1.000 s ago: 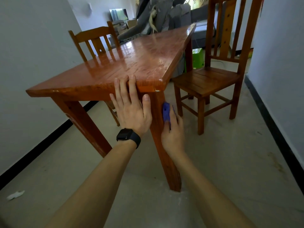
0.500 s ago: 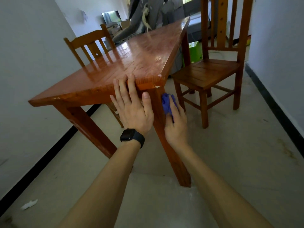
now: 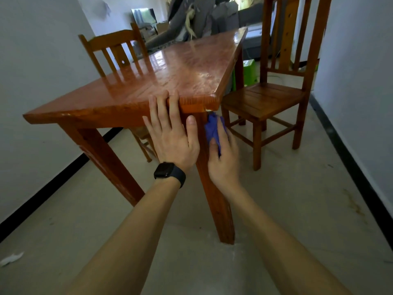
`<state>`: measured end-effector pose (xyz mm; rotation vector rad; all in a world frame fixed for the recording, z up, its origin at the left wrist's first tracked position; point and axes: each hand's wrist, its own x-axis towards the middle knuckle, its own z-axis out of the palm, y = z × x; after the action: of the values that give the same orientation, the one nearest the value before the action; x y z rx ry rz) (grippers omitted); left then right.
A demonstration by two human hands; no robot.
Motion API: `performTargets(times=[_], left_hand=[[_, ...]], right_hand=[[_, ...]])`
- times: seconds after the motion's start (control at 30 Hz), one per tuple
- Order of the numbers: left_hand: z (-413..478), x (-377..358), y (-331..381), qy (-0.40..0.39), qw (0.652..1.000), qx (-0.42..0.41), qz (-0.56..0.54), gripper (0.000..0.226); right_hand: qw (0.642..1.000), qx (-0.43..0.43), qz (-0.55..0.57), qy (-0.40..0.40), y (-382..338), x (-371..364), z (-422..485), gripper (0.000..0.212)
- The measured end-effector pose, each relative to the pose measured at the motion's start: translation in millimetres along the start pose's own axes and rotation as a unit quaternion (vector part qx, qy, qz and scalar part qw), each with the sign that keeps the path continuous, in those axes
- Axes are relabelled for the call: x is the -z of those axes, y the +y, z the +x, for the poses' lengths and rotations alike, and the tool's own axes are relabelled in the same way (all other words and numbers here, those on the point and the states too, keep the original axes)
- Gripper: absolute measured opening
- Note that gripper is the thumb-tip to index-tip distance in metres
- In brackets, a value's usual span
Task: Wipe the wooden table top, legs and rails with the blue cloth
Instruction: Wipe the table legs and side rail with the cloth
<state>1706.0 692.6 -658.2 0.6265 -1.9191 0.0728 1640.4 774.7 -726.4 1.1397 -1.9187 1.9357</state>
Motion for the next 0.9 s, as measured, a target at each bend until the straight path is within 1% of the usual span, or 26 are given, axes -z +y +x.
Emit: performTargets(times=[0.03, 0.07, 0.1, 0.13, 0.17, 0.2, 0.23, 0.27, 0.3, 0.33, 0.4, 0.43, 0.5, 0.53, 0.57, 0.6, 0.63, 0.67, 0.7, 0.73, 0.77, 0.8, 0.87, 0.9], left_hand=[[-0.2, 0.9, 0.1, -0.002, 1.000, 0.002, 0.001, 0.058], [-0.2, 1.6, 0.5, -0.004, 1.000, 0.005, 0.001, 0.058], [-0.1, 1.7, 1.0, -0.005, 1.000, 0.008, 0.000, 0.058], [0.3, 1.7, 1.4, -0.005, 1.000, 0.010, -0.002, 0.058], [0.1, 1.7, 1.9, -0.004, 1.000, 0.013, -0.003, 0.058], [-0.2, 1.5, 2.7, -0.003, 1.000, 0.014, -0.003, 0.057], [0.2, 1.0, 3.6, 0.000, 1.000, 0.013, -0.001, 0.057], [0.7, 0.5, 4.4, 0.001, 1.000, 0.013, -0.001, 0.057], [0.6, 0.3, 5.3, 0.001, 1.000, 0.014, -0.004, 0.057], [0.3, -0.1, 5.5, 0.002, 1.000, 0.014, -0.007, 0.057], [-0.3, -1.1, 5.4, 0.008, 1.000, 0.011, -0.014, 0.057], [-0.9, -1.9, 5.1, 0.012, 1.000, 0.010, -0.015, 0.058], [-0.8, -5.0, 4.9, 0.026, 0.999, 0.011, -0.017, 0.059], [0.2, -7.0, 6.5, 0.033, 0.999, 0.013, -0.023, 0.060], [1.1, -8.9, 9.2, 0.039, 0.998, 0.017, -0.035, 0.061], [0.7, -10.9, 11.8, 0.045, 0.997, 0.022, -0.052, 0.062], [-1.6, -12.7, 13.9, 0.051, 0.996, 0.025, -0.071, 0.064], [-7.7, -15.3, 14.1, 0.053, 0.995, 0.026, -0.085, 0.066], [-17.8, -20.1, 12.0, 0.047, 0.995, 0.020, -0.088, 0.068], [-31.6, -26.8, 7.6, 0.029, 0.996, 0.009, -0.083, 0.071], [-48.4, -34.9, 1.8, 0.000, 0.997, 0.003, -0.078, 0.075], [-66.3, -43.9, -4.7, -0.034, 0.996, 0.012, -0.079, 0.081], [-100.9, -62.7, -17.5, -0.109, 0.987, 0.061, -0.098, 0.094], [-116.2, -71.2, -22.7, -0.140, 0.980, 0.082, -0.117, 0.099]], right_hand=[[1.000, -0.008, -0.018, 0.019, 12.8, -8.2, -17.6, 0.048], [0.998, -0.045, -0.027, 0.021, 29.0, -12.6, -38.2, 0.048], [0.993, -0.108, -0.035, -0.004, 50.9, -12.6, -58.5, 0.046], [0.980, -0.181, -0.061, -0.059, 73.8, -8.8, -75.1, 0.044], [0.953, -0.246, -0.110, -0.140, 91.7, -0.9, -87.5, 0.043], [0.917, -0.298, -0.154, -0.217, 106.1, 8.2, -93.1, 0.041], [0.898, -0.327, -0.168, -0.243, 112.5, 15.2, -89.8, 0.033], [0.900, -0.338, -0.154, -0.230, 109.5, 19.6, -81.0, 0.024], [0.919, -0.320, -0.125, -0.195, 99.9, 22.6, -69.1, 0.019], [0.942, -0.282, -0.096, -0.153, 85.1, 22.5, -55.1, 0.024], [0.975, -0.203, -0.025, -0.084, 47.9, 15.7, -33.0, 0.036], [0.987, -0.152, -0.012, -0.057, 35.4, 10.4, -30.1, 0.043], [0.997, -0.067, -0.028, -0.022, 32.3, -2.7, -42.3, 0.051], [0.996, -0.067, -0.048, -0.015, 46.6, -9.5, -55.2, 0.053], [0.992, -0.109, -0.063, -0.023, 63.0, -12.2, -69.3, 0.054], [0.978, -0.177, -0.091, -0.064, 89.2, -12.1, -86.6, 0.056], [0.951, -0.241, -0.137, -0.137, 117.0, -9.8, -106.3, 0.056], [0.908, -0.288, -0.196, -0.232, 142.7, -3.3, -126.8, 0.056], [0.867, -0.322, -0.230, -0.302, 160.9, 6.3, -141.8, 0.054], [0.849, -0.345, -0.239, -0.321, 176.6, 14.0, -152.1, 0.049], [0.855, -0.360, -0.222, -0.301, 186.5, 18.9, -158.4, 0.045], [0.882, -0.354, -0.188, -0.248, 189.5, 21.2, -158.6, 0.044], [0.941, -0.302, -0.084, -0.124, 173.2, 21.0, -140.9, 0.045], [0.961, -0.267, -0.032, -0.069, 157.8, 18.8, -126.2, 0.046]])
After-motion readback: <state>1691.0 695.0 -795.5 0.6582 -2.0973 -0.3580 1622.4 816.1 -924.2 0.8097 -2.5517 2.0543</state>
